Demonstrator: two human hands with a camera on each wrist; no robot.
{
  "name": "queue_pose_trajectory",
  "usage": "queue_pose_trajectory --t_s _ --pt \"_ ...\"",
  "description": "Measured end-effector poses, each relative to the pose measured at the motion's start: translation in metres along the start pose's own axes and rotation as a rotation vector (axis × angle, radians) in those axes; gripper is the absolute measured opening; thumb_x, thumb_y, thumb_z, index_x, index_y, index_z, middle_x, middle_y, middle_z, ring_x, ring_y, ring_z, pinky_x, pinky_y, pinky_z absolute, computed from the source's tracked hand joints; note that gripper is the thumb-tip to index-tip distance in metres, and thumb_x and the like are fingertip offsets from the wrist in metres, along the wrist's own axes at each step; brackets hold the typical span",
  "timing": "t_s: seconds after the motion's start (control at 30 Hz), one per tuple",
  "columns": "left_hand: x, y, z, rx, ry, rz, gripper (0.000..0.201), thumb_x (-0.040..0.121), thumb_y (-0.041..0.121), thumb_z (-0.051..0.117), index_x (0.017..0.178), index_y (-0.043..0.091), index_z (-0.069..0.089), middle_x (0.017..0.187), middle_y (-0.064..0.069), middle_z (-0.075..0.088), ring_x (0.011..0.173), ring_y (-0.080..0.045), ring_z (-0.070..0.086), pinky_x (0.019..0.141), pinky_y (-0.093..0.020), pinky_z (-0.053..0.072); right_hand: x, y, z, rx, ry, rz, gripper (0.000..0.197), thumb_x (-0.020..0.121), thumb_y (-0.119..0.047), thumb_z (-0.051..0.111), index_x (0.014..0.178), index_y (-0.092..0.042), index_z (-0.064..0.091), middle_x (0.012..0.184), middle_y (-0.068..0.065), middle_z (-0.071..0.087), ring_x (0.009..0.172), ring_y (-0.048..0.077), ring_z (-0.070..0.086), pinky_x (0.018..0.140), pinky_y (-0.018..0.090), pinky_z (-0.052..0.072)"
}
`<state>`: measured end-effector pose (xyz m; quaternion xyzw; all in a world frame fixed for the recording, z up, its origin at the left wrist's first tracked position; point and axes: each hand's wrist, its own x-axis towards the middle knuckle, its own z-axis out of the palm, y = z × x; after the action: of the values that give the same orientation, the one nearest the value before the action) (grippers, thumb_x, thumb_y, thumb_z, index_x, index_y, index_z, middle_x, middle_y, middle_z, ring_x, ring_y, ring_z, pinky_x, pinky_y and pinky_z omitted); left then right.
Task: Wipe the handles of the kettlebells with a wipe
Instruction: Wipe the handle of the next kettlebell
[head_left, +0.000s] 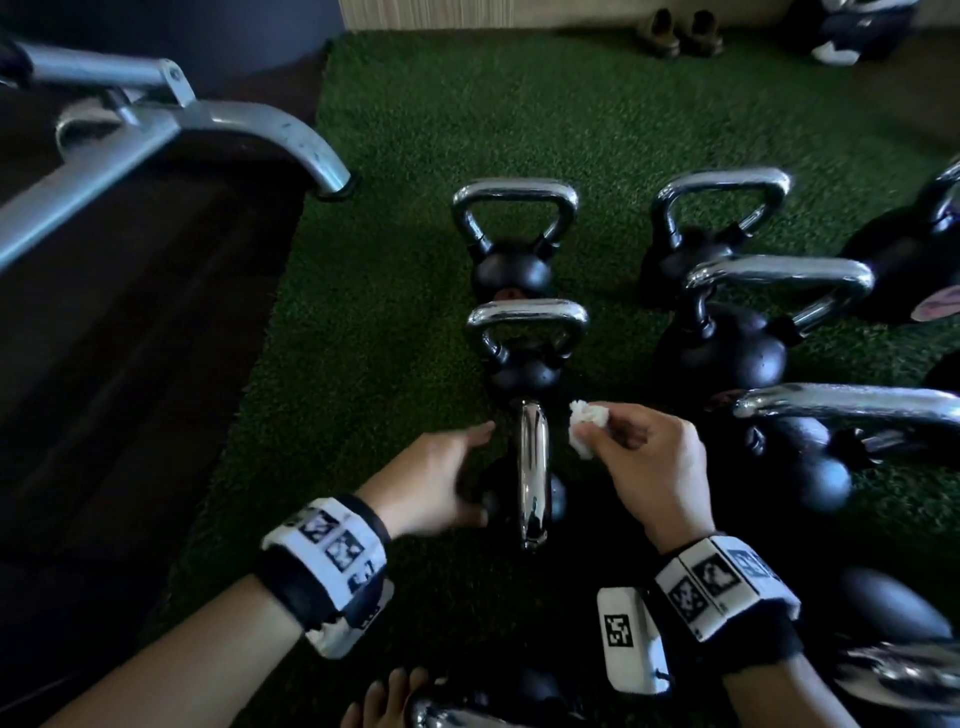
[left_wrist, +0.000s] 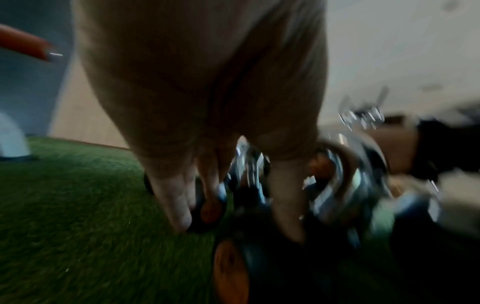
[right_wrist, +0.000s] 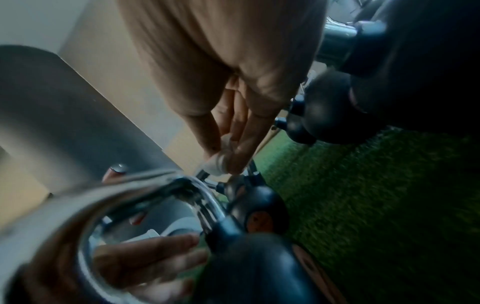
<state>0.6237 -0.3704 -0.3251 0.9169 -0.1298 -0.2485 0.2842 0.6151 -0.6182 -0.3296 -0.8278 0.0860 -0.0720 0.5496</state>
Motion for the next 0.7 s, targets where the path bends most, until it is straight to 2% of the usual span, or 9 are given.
queue_pose_trajectory --t_s 0.07,0.1,0.17,0.23,0.27,0.3,0.43,0.6,0.7 --pt "0.01 -0.009 0.031 0.142 -0.089 0.086 0.147 0.059 0.048 0.096 0.165 0.018 -0.001 0.173 -0.002 0.008 0.158 -0.021 0.014 0.129 -0.037 0.021 0.001 0.013 0.011 -0.017 -0.06 0.08 0.014 0.079 -0.027 0.086 0.091 -0.03 0.082 0.082 -0.015 0.079 0.082 0.002 0.075 0.089 0.041 0.061" --pt "0.017 -0.011 0.048 0.151 -0.09 0.111 0.157 0.053 0.062 0.092 0.164 0.018 -0.011 0.173 -0.005 -0.006 0.16 -0.024 0.003 0.13 -0.04 0.017 0.001 0.016 0.018 -0.044 -0.099 0.102 0.013 0.08 -0.029 0.085 0.093 -0.029 0.082 0.082 -0.013 0.079 0.082 0.003 0.075 0.089 0.04 0.061" --pt "0.031 -0.014 0.079 0.282 -0.025 0.128 0.154 0.056 0.091 0.066 0.163 0.016 -0.016 0.17 -0.016 -0.018 0.159 -0.032 -0.006 0.13 -0.044 0.014 0.0 0.018 0.028 -0.108 -0.161 0.117 0.01 0.085 -0.029 0.081 0.094 -0.027 0.082 0.08 -0.011 0.078 0.08 0.003 0.073 0.087 0.035 0.06" --pt "0.038 -0.013 0.094 0.451 0.053 0.155 0.14 0.065 0.103 0.03 0.164 0.011 -0.008 0.168 -0.027 -0.013 0.157 -0.042 -0.002 0.128 -0.048 0.013 0.002 0.016 0.033 -0.132 -0.169 0.118 0.008 0.087 -0.026 0.079 0.095 -0.025 0.082 0.078 -0.012 0.076 0.077 -0.002 0.07 0.084 0.028 0.06" --pt "0.039 -0.012 0.095 0.446 0.082 0.159 0.136 0.068 0.102 0.023 0.164 0.01 -0.004 0.169 -0.028 -0.007 0.157 -0.042 0.004 0.127 -0.047 0.016 0.004 0.016 0.034 -0.138 -0.169 0.112 0.008 0.087 -0.025 0.079 0.095 -0.024 0.082 0.077 -0.013 0.075 0.076 -0.004 0.069 0.081 0.025 0.059" --pt "0.039 -0.014 0.097 0.404 0.111 0.153 0.135 0.07 0.101 0.025 0.164 0.008 -0.001 0.17 -0.024 -0.001 0.156 -0.038 0.011 0.126 -0.044 0.021 0.006 0.015 0.035 -0.139 -0.167 0.108 0.008 0.087 -0.025 0.079 0.094 -0.025 0.082 0.077 -0.013 0.075 0.075 -0.004 0.068 0.08 0.024 0.059" --pt "0.035 -0.019 0.096 0.241 0.224 0.167 0.13 0.073 0.086 0.049 0.164 0.005 0.003 0.169 -0.014 0.014 0.153 -0.027 0.025 0.123 -0.037 0.03 0.016 0.009 0.039 -0.084 -0.113 0.028 0.009 0.089 -0.024 0.078 0.095 -0.026 0.083 0.085 -0.011 0.079 0.08 0.0 0.073 0.081 0.027 0.061" --pt "0.035 -0.015 0.086 0.215 0.181 0.147 0.126 0.071 0.083 0.056 0.164 0.013 0.008 0.167 -0.01 0.019 0.151 -0.026 0.029 0.123 -0.038 0.032 0.017 0.013 0.042 -0.04 -0.166 0.061 0.011 0.087 -0.023 0.08 0.098 -0.026 0.082 0.087 -0.012 0.079 0.082 -0.001 0.073 0.085 0.032 0.061" --pt "0.03 -0.004 0.072 0.162 0.16 0.135 0.122 0.072 0.071 0.072 0.163 0.015 0.012 0.161 -0.009 0.026 0.143 -0.025 0.039 0.118 -0.03 0.034 0.02 0.01 0.043 -0.067 -0.105 -0.068 0.015 0.088 -0.02 0.079 0.102 -0.025 0.082 0.094 -0.01 0.079 0.086 0.001 0.072 0.086 0.033 0.06"
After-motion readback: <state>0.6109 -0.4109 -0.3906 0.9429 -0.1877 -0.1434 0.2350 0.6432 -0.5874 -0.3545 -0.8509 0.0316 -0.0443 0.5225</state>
